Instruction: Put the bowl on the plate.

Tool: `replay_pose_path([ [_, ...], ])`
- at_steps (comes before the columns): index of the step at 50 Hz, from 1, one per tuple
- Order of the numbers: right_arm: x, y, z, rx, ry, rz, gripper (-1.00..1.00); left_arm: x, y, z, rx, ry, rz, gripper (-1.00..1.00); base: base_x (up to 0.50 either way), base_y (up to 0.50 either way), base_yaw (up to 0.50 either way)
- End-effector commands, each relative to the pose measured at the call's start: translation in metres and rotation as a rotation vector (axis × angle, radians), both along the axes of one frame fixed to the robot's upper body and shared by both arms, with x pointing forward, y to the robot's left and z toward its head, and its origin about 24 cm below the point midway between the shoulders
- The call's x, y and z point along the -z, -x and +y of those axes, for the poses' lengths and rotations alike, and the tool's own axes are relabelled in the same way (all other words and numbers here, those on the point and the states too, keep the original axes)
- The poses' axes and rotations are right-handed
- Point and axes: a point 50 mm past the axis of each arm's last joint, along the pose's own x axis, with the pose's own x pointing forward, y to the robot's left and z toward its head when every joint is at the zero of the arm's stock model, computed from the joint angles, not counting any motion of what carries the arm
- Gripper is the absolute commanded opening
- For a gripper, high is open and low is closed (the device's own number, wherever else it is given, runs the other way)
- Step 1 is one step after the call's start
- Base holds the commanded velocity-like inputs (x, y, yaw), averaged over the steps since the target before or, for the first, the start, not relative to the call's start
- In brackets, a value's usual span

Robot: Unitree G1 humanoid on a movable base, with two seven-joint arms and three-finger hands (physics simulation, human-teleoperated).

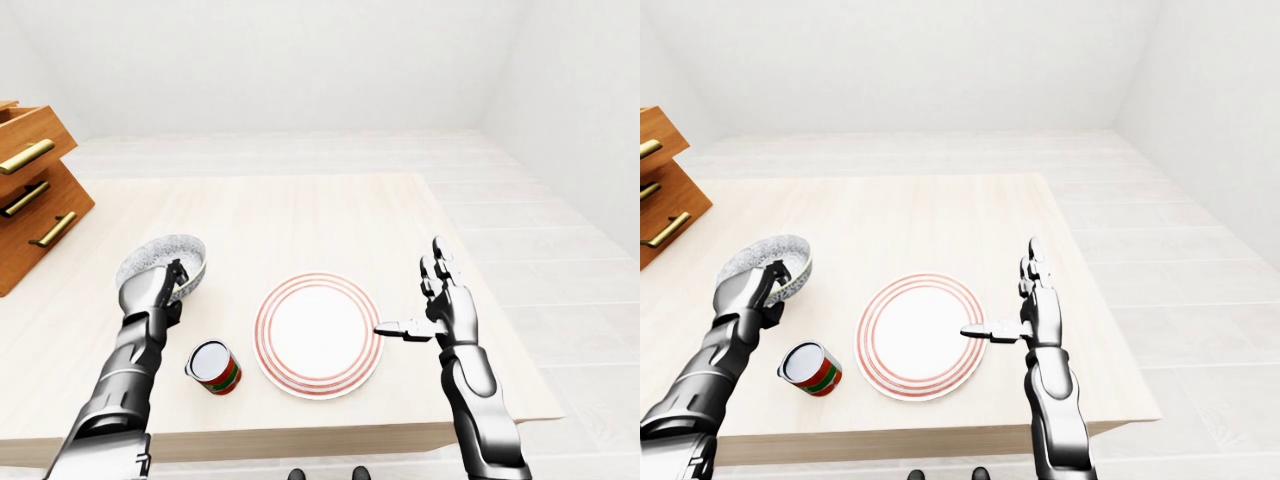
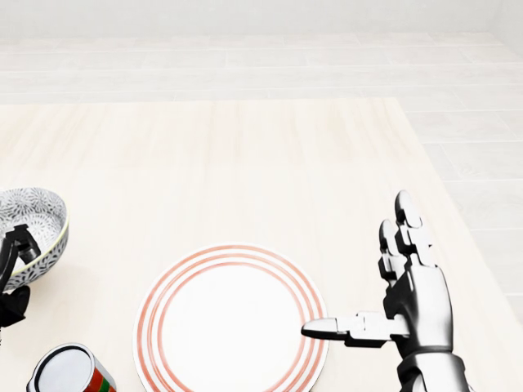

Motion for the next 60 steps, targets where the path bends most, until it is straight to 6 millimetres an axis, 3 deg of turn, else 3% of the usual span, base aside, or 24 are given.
replay_pose_path([
  [1, 0.002, 0.003, -0.001, 0.011, 0.005, 0.008, 1.0, -0.029, -0.006, -0.021, 0.108, 0.014, -0.113, -1.0, 0.0, 0.0, 0.0],
  [11, 0.003, 0.006, -0.002, 0.02, 0.005, 0.014, 1.0, -0.056, -0.007, -0.058, 0.258, 0.035, -0.157, -1.0, 0.0, 0.0, 0.0],
  [12, 0.001, 0.007, -0.003, 0.02, 0.005, 0.008, 1.0, -0.063, -0.006, -0.079, 0.333, 0.034, -0.172, -1.0, 0.0, 0.0, 0.0],
  [22, -0.005, 0.008, -0.003, 0.018, 0.007, -0.018, 1.0, -0.083, 0.007, -0.109, 0.437, 0.027, -0.195, -1.0, 0.0, 0.0, 0.0],
  [39, -0.002, 0.01, -0.004, 0.019, 0.007, -0.006, 1.0, -0.088, 0.013, -0.143, 0.53, 0.024, -0.189, -1.0, 0.0, 0.0, 0.0],
  [60, 0.002, 0.017, -0.005, 0.025, -0.005, 0.011, 1.0, -0.091, 0.015, -0.17, 0.6, 0.026, -0.189, -1.0, 0.0, 0.0, 0.0],
])
